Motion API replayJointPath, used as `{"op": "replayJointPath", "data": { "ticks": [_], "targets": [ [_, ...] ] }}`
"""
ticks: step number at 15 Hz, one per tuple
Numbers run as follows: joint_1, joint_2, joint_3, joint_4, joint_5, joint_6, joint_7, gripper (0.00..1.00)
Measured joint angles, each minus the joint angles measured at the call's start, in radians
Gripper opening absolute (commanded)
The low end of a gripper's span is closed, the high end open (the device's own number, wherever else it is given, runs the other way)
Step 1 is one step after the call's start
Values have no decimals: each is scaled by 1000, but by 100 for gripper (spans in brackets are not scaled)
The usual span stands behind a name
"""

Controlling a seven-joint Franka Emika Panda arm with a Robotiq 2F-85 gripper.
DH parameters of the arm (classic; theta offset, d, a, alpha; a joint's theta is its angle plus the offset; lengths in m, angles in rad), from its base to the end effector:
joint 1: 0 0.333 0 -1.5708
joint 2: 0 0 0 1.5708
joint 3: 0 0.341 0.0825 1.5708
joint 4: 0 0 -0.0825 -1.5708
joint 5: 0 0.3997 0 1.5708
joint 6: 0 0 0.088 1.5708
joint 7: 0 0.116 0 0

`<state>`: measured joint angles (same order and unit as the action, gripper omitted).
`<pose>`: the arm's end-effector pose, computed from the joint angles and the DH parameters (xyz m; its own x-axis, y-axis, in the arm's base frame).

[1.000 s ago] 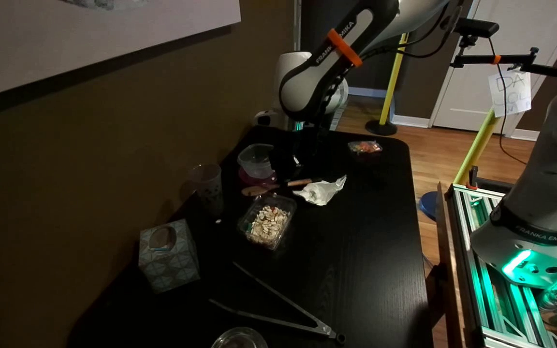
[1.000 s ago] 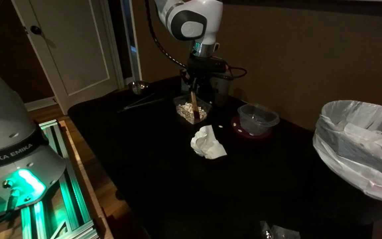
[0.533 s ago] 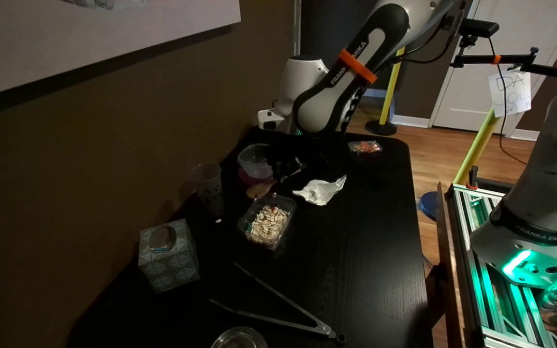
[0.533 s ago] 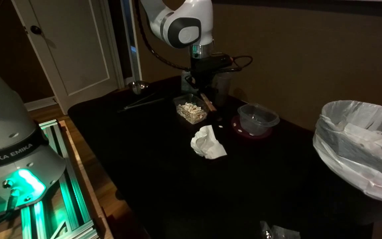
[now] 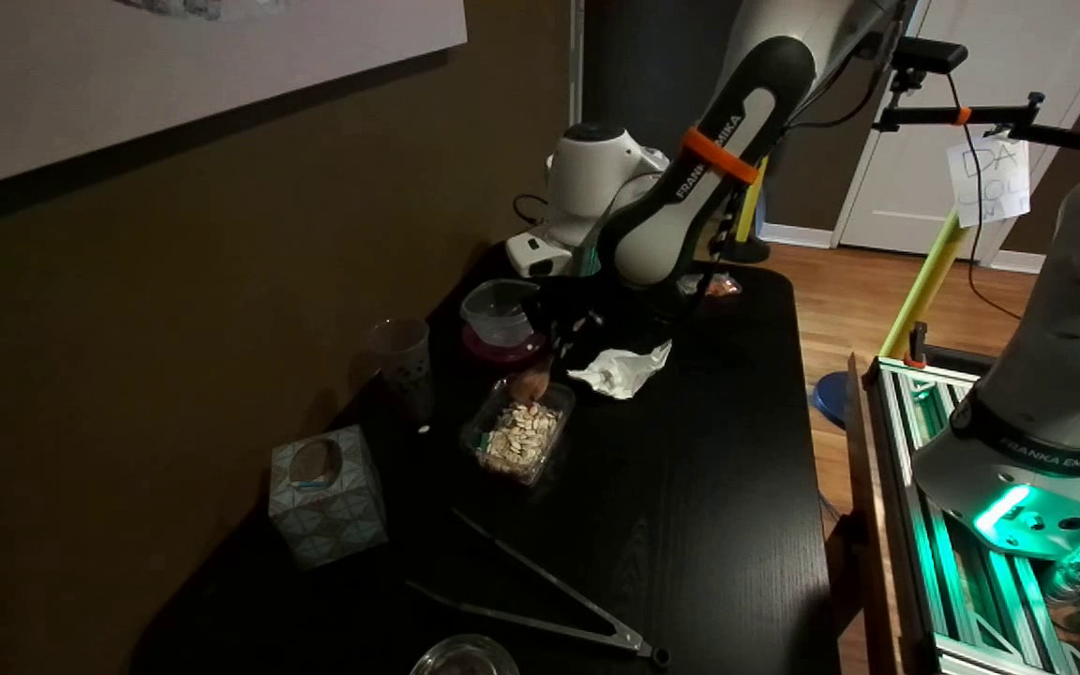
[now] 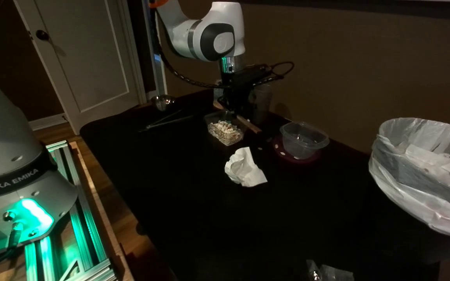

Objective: Put the wooden spoon inside the container

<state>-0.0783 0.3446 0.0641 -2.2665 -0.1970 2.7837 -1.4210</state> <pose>0.5723 0.0003 0.2241 -0.0043 0.9986 -0.0521 0.9841 0.0134 0.1769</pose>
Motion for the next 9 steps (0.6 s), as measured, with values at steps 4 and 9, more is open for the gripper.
{"op": "replayJointPath", "data": {
  "ticks": [4,9],
  "targets": [
    [152,-11,-146,-22,-276,66,234,4],
    [497,-24,-396,-16,-533,-46,616,4]
  ]
}}
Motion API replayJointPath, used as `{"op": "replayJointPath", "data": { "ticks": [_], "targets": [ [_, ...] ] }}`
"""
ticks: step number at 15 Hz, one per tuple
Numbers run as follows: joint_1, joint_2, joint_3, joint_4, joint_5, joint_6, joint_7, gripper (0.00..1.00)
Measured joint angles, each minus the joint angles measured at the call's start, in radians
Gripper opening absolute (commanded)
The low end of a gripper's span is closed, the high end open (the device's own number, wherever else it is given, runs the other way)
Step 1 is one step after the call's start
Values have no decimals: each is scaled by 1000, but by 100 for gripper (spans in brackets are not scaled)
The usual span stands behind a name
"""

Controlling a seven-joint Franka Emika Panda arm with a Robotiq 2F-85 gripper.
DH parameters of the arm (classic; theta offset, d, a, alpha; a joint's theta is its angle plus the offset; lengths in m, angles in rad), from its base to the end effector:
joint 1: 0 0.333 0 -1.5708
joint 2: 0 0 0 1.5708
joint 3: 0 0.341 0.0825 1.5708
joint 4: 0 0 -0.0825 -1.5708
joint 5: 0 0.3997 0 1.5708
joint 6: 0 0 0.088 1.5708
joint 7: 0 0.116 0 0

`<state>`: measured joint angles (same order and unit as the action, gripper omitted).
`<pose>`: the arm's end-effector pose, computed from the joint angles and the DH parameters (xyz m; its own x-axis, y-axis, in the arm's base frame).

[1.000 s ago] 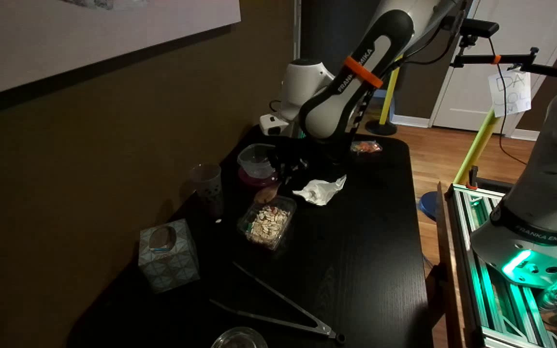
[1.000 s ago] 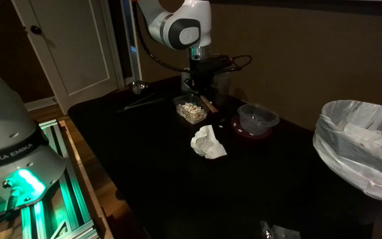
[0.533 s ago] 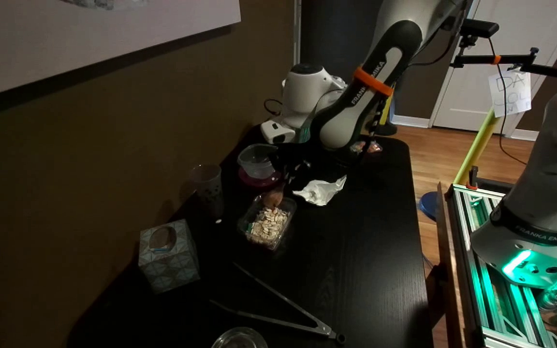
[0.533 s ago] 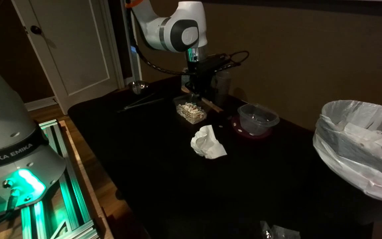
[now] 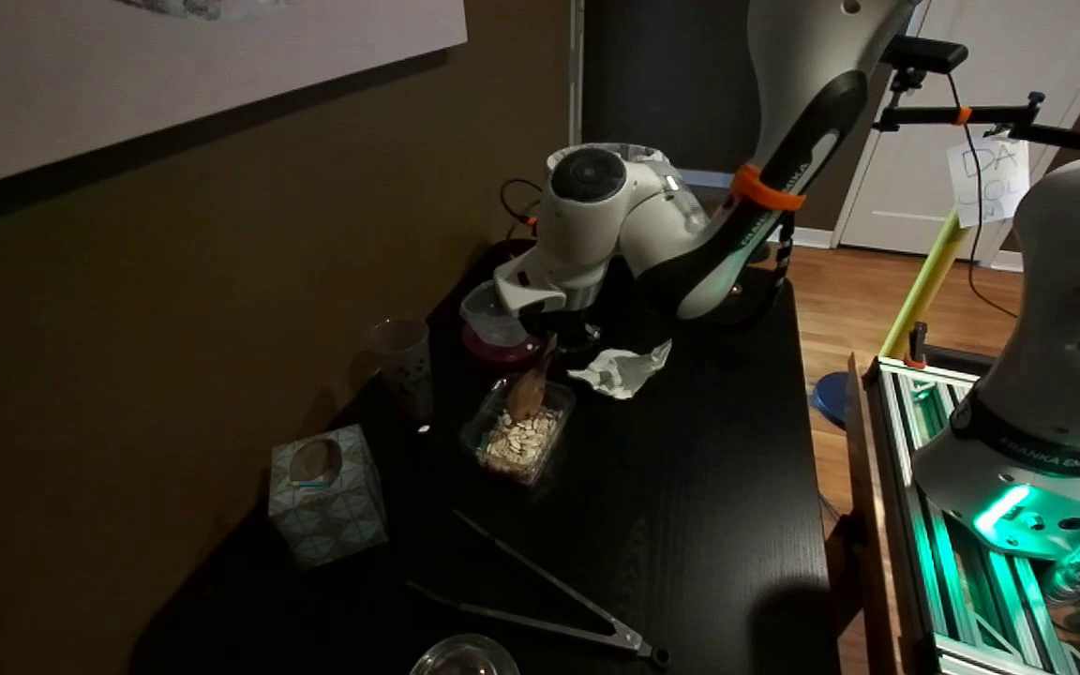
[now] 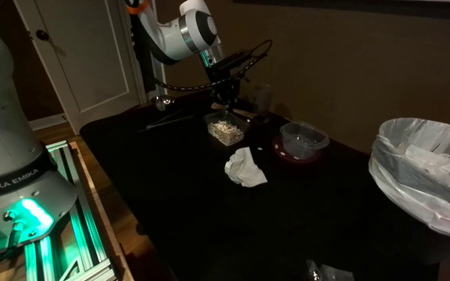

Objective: Put the wooden spoon inside the container

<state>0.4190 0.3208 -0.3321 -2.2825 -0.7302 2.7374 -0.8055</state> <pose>0.5540 0.0701 0.2292 0.0416 0.9421 -0.3327 0.9618 0.0524 0.2687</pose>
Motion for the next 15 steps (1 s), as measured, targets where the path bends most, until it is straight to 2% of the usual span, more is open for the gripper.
{"op": "replayJointPath", "data": {
  "ticks": [2,3,6,8,11,15],
  "targets": [
    [86,1,-15,2,-53,-96,147,4],
    [90,1,18,5,-86,-155,222,4],
    [22,4,179,15,-124,-286,410,4],
    [-16,12,252,26,-142,-318,530,4],
    [-49,22,308,39,-195,-328,709,4],
    [-74,29,330,42,-288,-336,913,4]
  ]
}}
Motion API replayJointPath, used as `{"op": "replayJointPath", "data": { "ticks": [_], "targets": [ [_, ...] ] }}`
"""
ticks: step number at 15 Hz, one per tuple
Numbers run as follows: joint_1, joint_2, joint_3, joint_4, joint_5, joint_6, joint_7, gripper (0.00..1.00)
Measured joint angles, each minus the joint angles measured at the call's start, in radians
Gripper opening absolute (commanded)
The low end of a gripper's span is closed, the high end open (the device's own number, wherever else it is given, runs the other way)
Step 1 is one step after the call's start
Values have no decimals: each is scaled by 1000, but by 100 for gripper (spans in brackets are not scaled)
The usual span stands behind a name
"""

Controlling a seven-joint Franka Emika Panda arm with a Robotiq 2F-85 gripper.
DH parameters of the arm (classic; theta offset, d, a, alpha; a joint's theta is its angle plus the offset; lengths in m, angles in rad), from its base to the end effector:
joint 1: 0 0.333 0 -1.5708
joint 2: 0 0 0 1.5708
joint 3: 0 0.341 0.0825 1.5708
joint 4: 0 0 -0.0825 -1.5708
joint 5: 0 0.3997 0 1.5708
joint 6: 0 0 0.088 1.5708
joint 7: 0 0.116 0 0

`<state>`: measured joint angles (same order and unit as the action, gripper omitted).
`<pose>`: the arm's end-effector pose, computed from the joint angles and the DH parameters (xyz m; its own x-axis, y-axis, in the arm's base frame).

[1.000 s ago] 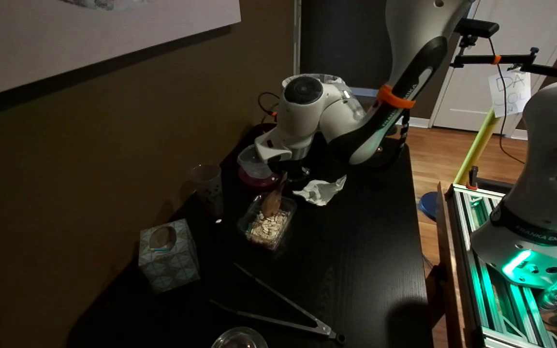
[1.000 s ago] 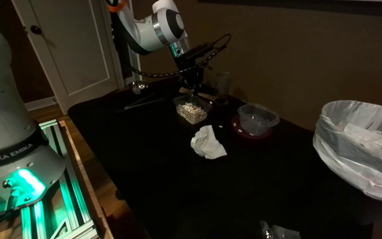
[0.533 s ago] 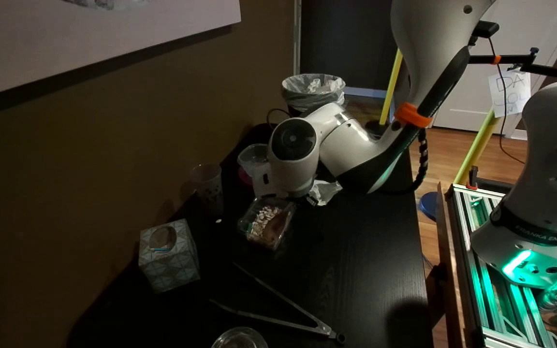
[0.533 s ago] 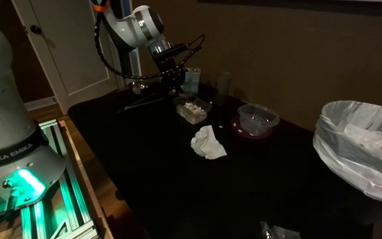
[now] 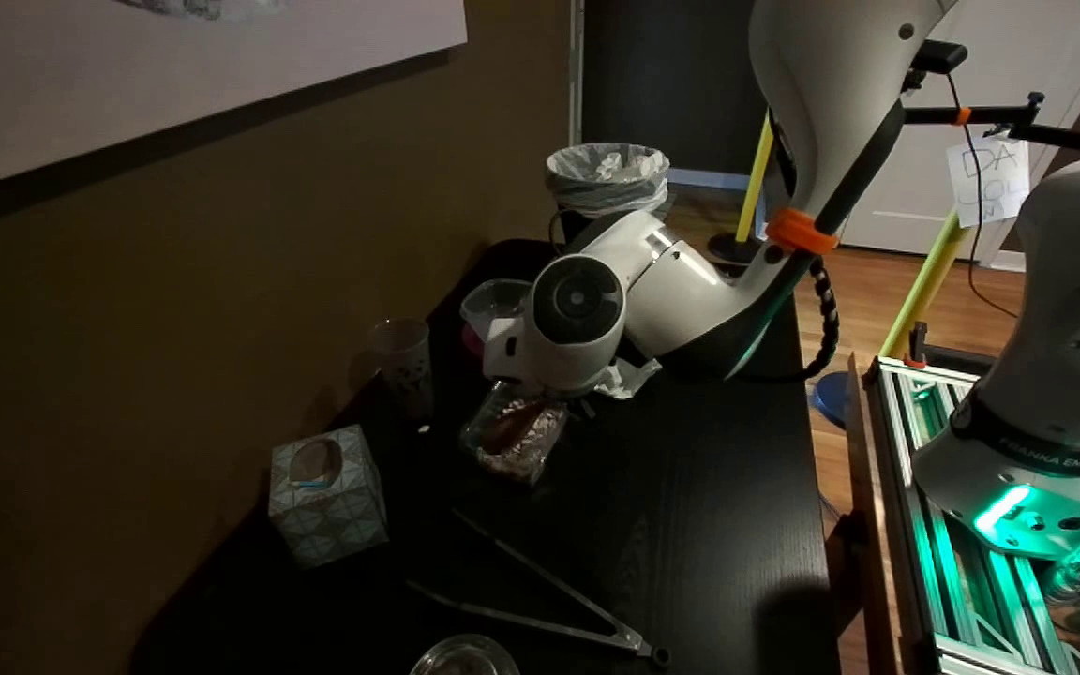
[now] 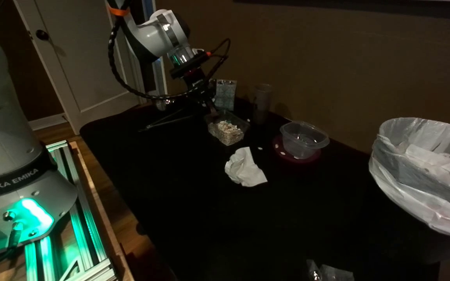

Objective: Put the wooden spoon inside the container

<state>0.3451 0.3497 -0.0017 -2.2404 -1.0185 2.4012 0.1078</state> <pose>0.5161 0.1725 0.2007 0.5218 0.7900 -0.3218 0.8079 -0.3365 0.4838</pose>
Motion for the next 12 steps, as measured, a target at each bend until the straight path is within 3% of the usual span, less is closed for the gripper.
{"op": "replayJointPath", "data": {
  "ticks": [12],
  "targets": [
    [-20,29,70,0,-88,-97,371,4]
  ]
}}
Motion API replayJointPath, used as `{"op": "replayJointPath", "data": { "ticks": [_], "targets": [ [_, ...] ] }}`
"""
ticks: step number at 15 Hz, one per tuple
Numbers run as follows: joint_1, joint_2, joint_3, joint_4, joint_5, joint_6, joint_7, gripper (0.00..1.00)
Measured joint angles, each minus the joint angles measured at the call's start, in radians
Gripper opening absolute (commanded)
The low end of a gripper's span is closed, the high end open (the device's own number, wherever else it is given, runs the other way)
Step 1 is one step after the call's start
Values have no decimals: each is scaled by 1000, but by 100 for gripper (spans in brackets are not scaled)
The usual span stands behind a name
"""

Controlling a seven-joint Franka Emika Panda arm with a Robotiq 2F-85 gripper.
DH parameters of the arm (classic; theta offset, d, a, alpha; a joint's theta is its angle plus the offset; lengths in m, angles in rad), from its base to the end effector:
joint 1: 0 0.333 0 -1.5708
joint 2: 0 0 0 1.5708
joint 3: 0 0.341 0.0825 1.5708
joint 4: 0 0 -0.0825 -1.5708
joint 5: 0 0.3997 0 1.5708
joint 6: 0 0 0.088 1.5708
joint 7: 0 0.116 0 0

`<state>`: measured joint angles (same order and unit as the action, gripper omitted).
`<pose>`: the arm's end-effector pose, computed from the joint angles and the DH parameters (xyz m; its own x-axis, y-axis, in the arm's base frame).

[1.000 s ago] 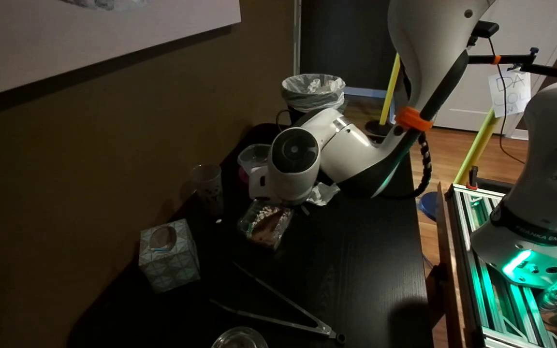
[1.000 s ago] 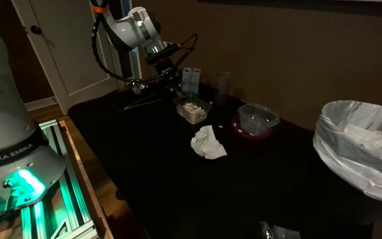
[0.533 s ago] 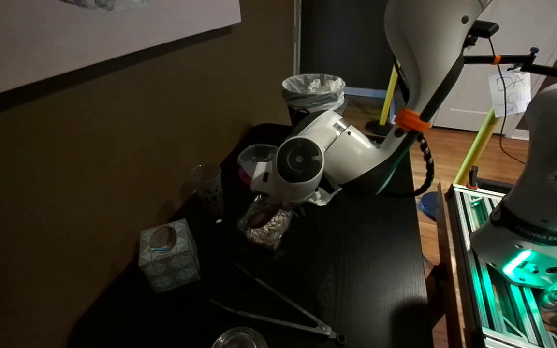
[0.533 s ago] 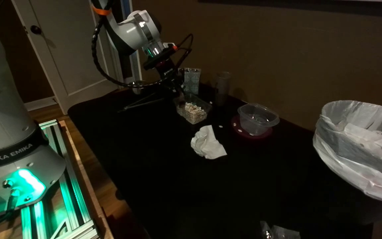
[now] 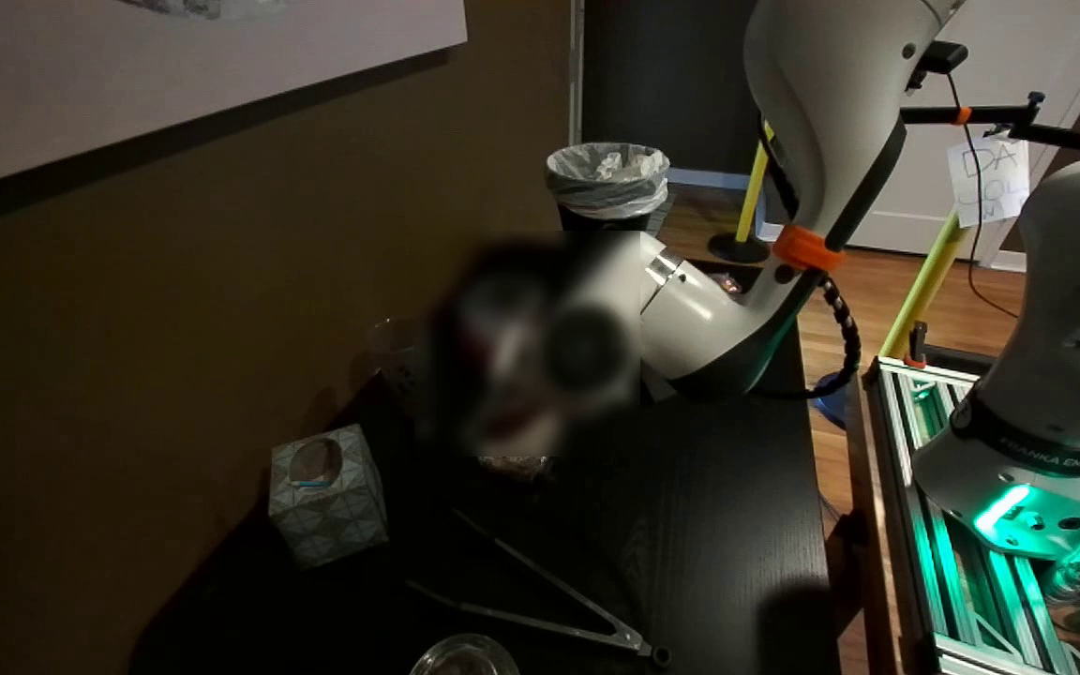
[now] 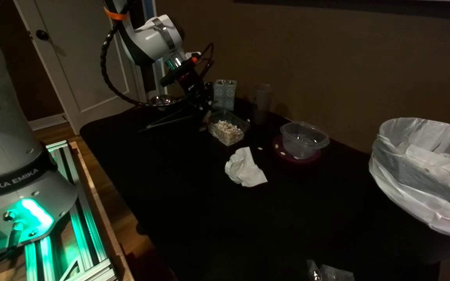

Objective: Put the wooden spoon inside the container

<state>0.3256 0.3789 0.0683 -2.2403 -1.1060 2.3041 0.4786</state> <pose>0.5025 0.1837 0.1839 0.7229 0.6535 -0.2242 0.6284 -0.4870 0.6066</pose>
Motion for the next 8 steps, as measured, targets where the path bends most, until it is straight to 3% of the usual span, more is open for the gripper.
{"op": "replayJointPath", "data": {
  "ticks": [5,6,8],
  "targets": [
    [3,5,18,4,-71,-78,90,4],
    [3,5,20,4,-98,-84,99,18],
    [-7,6,31,4,-105,-66,99,18]
  ]
}}
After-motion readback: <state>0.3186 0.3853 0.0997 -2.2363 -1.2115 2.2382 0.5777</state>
